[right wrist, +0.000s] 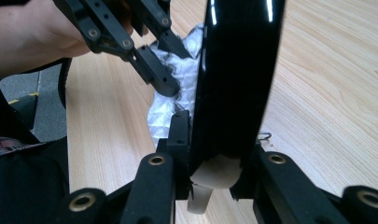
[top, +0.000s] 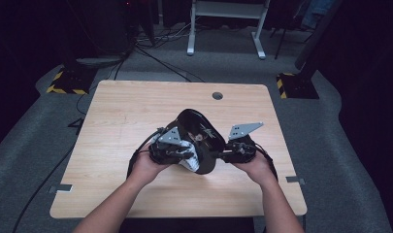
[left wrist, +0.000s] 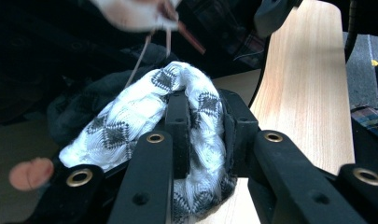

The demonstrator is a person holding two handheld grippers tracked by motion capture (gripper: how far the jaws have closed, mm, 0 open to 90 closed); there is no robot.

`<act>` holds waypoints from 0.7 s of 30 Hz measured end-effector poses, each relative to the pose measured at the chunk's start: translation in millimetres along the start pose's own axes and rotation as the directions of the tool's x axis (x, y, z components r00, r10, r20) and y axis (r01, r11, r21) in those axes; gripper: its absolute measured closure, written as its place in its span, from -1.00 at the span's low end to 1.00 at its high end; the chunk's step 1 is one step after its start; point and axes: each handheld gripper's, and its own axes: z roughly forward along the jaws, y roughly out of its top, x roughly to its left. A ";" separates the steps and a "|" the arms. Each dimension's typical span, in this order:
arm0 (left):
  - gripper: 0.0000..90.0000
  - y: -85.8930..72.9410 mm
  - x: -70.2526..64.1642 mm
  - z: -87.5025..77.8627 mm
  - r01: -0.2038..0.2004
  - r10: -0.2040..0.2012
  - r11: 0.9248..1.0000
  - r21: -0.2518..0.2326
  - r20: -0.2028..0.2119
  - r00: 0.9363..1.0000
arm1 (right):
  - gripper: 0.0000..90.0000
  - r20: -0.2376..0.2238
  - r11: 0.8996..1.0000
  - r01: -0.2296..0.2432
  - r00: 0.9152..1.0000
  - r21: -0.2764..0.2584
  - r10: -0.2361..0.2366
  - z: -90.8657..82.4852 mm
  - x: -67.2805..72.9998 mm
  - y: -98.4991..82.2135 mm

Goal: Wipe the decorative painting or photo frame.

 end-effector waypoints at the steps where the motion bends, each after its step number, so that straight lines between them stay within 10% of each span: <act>1: 0.69 4.9 0.0 -4.4 -0.005 0.005 1.000 -0.012 -0.003 1.000 | 0.67 -0.001 1.000 0.000 1.000 0.000 0.000 0.0 0.0 0.0; 6: 0.68 17.6 0.2 -13.6 -0.021 0.020 0.999 -0.032 -0.013 1.000 | 0.67 -0.003 1.000 0.001 1.000 0.000 -0.001 0.1 -0.2 -0.1; 21: 0.69 -14.5 0.1 9.7 0.032 -0.032 0.999 0.006 0.030 0.999 | 0.67 -0.006 1.000 -0.001 1.000 -0.002 0.001 0.2 0.2 -0.1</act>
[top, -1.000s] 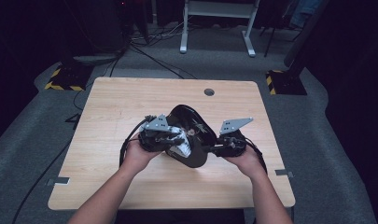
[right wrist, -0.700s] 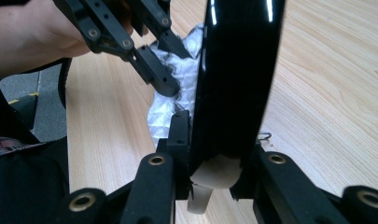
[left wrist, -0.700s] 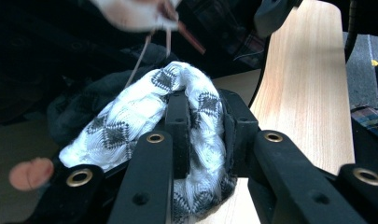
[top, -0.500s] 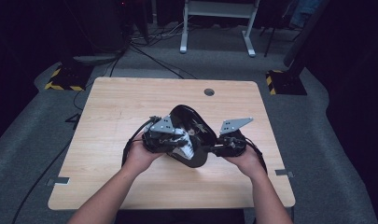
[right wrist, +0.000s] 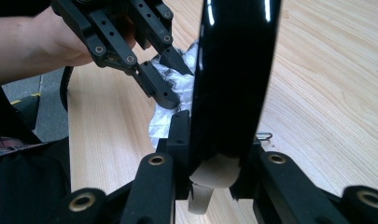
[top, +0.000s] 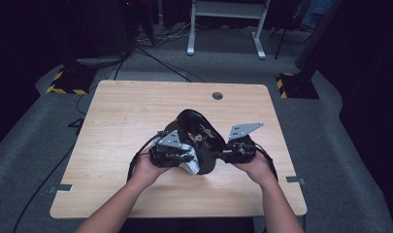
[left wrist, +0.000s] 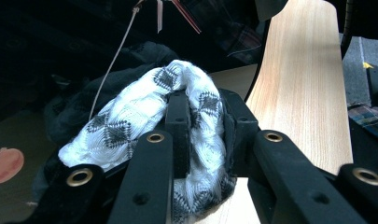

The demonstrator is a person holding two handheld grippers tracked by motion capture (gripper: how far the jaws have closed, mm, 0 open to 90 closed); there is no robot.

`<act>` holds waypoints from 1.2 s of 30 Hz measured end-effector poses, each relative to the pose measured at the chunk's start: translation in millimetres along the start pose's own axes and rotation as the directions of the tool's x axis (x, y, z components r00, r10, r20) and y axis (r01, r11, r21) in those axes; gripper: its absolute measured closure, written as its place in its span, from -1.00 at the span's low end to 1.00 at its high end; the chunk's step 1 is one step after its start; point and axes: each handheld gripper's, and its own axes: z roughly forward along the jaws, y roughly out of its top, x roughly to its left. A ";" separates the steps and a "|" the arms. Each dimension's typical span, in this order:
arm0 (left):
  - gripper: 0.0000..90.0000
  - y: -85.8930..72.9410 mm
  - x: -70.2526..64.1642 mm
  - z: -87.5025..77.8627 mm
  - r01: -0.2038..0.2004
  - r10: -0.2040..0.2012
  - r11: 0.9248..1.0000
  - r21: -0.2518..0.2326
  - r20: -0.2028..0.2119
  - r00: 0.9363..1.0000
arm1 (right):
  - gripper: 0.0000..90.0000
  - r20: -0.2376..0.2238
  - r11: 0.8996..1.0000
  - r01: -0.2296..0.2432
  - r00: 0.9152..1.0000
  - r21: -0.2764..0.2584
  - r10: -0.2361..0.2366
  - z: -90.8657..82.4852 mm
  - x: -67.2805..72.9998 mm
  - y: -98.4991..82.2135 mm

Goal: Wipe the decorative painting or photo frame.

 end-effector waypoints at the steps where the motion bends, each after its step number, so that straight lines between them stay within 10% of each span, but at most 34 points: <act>1: 0.69 1.5 0.5 -1.5 -0.002 0.002 1.000 -0.005 -0.002 1.000 | 0.67 0.000 1.000 0.001 1.000 0.000 -0.001 0.0 0.0 0.0; 8: 0.69 10.6 8.1 -20.2 0.007 -0.008 0.999 -0.045 -0.024 1.000 | 0.67 -0.003 1.000 -0.002 1.000 -0.001 0.002 -0.1 -0.8 -0.3; 19: 0.69 -14.6 7.4 0.9 0.032 -0.032 0.999 -0.021 -0.005 0.999 | 0.67 -0.003 1.000 -0.008 1.000 -0.003 0.008 -0.2 -0.7 -0.5; 28: 0.69 7.6 6.2 -15.9 -0.013 0.011 0.999 -0.043 -0.041 0.999 | 0.67 -0.005 1.000 -0.012 1.000 -0.004 0.012 -0.1 -1.1 -0.4; 36: 0.69 -15.6 7.7 0.9 0.028 -0.028 0.999 -0.030 -0.007 1.000 | 0.67 -0.004 1.000 -0.015 1.000 -0.005 0.015 -0.1 -0.7 -0.7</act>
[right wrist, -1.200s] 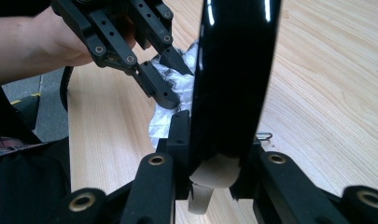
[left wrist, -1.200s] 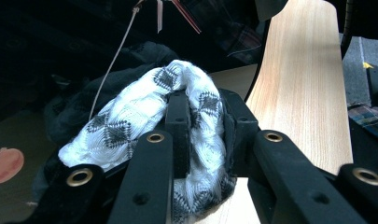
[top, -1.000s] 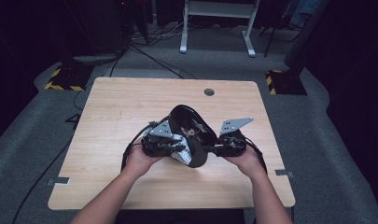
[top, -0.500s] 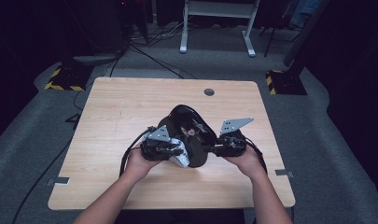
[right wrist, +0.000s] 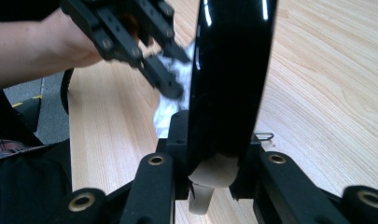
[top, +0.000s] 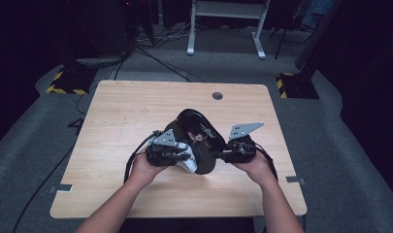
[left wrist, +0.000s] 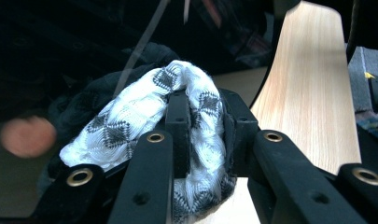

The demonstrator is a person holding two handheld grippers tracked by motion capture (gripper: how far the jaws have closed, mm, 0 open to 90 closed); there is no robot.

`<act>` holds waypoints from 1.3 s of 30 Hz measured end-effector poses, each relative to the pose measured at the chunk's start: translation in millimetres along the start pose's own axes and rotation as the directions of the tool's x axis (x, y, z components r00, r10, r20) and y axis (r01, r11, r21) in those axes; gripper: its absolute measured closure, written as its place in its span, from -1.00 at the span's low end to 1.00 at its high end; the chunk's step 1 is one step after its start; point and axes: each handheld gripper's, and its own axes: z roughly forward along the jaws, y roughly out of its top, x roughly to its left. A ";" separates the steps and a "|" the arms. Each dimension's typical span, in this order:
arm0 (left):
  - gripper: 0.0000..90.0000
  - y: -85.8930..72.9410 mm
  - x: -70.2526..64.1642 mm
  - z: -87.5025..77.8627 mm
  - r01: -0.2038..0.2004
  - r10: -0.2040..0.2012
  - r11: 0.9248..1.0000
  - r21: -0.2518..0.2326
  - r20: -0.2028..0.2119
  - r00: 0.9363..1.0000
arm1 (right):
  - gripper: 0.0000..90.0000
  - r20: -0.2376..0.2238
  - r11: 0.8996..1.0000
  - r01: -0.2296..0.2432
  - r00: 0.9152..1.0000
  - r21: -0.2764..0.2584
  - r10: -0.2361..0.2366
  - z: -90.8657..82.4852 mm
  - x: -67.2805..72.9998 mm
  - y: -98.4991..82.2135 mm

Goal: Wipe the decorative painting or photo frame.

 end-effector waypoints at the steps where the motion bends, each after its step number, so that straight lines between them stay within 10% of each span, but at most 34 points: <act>1: 0.69 -1.2 -0.1 0.8 0.000 0.000 1.000 0.003 0.000 1.000 | 0.66 0.000 1.000 0.001 1.000 0.000 -0.001 0.0 0.0 0.0; 13: 0.69 17.1 6.2 -20.0 -0.016 0.015 1.000 -0.015 -0.033 0.999 | 0.66 -0.002 1.000 0.002 1.000 0.000 -0.002 0.0 -0.8 0.1; 23: 0.69 -7.7 8.7 -4.0 0.024 -0.024 1.000 0.002 -0.013 1.000 | 0.66 -0.002 1.000 0.000 1.000 -0.001 0.000 -0.2 -0.7 -0.3; 32: 0.69 14.7 13.2 -27.4 -0.007 0.005 1.000 -0.027 -0.056 0.998 | 0.66 -0.011 1.000 -0.004 1.000 -0.004 0.003 -0.1 -2.9 -0.4; 39: 0.69 -1.4 15.1 -16.4 0.019 -0.020 1.000 -0.022 -0.040 0.999 | 0.65 -0.012 1.000 -0.007 1.000 -0.007 0.007 -0.1 -3.4 -0.9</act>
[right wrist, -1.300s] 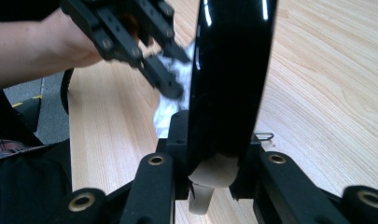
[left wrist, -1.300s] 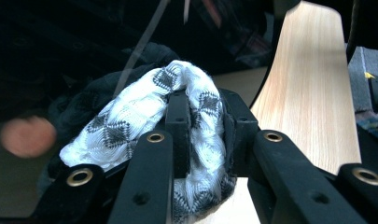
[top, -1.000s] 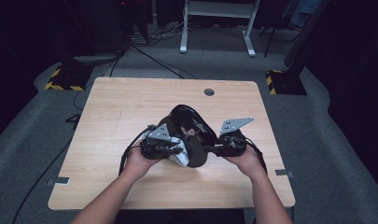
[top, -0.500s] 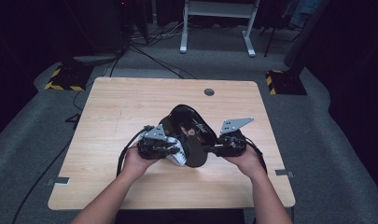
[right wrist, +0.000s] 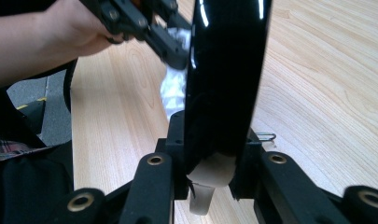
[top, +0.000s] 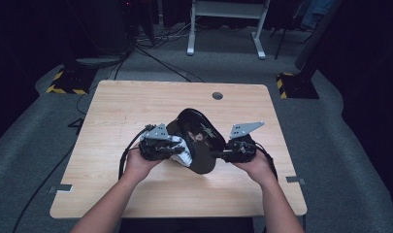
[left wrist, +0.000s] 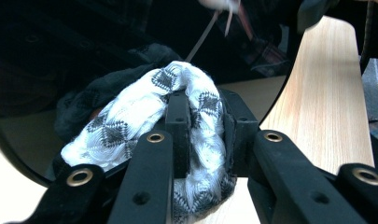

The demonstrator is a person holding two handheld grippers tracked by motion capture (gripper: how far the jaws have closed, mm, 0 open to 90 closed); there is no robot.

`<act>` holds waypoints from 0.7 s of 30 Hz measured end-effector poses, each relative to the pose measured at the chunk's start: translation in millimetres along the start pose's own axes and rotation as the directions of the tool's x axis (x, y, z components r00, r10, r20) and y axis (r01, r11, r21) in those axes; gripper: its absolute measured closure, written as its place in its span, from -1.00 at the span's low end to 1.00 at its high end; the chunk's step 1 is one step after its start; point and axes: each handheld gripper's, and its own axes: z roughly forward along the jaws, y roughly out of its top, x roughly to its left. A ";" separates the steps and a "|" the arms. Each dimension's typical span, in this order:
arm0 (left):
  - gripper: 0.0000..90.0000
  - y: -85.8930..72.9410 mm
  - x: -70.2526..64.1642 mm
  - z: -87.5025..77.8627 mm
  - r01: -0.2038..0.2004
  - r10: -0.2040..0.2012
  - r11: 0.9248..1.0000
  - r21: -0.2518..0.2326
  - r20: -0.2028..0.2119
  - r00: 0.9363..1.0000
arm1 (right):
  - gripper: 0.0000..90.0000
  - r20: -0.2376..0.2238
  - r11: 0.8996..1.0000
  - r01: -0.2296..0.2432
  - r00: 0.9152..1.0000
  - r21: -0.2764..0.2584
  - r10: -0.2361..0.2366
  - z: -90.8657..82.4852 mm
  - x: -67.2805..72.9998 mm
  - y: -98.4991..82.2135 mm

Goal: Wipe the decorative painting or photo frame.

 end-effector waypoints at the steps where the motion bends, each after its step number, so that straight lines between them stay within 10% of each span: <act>1: 0.69 -2.9 0.8 2.0 0.001 -0.001 1.000 0.010 0.001 1.000 | 0.65 0.000 1.000 0.000 1.000 -0.001 0.000 0.0 0.0 -0.1; 12: 0.69 -0.4 11.1 -14.7 0.020 -0.021 0.999 -0.046 -0.011 1.000 | 0.66 0.008 1.000 -0.005 1.000 -0.004 0.005 0.8 2.9 0.1; 21: 0.69 -13.7 15.3 -1.5 0.039 -0.039 0.999 0.006 -0.008 0.999 | 0.65 0.020 1.000 -0.014 1.000 -0.003 0.014 1.2 2.6 0.9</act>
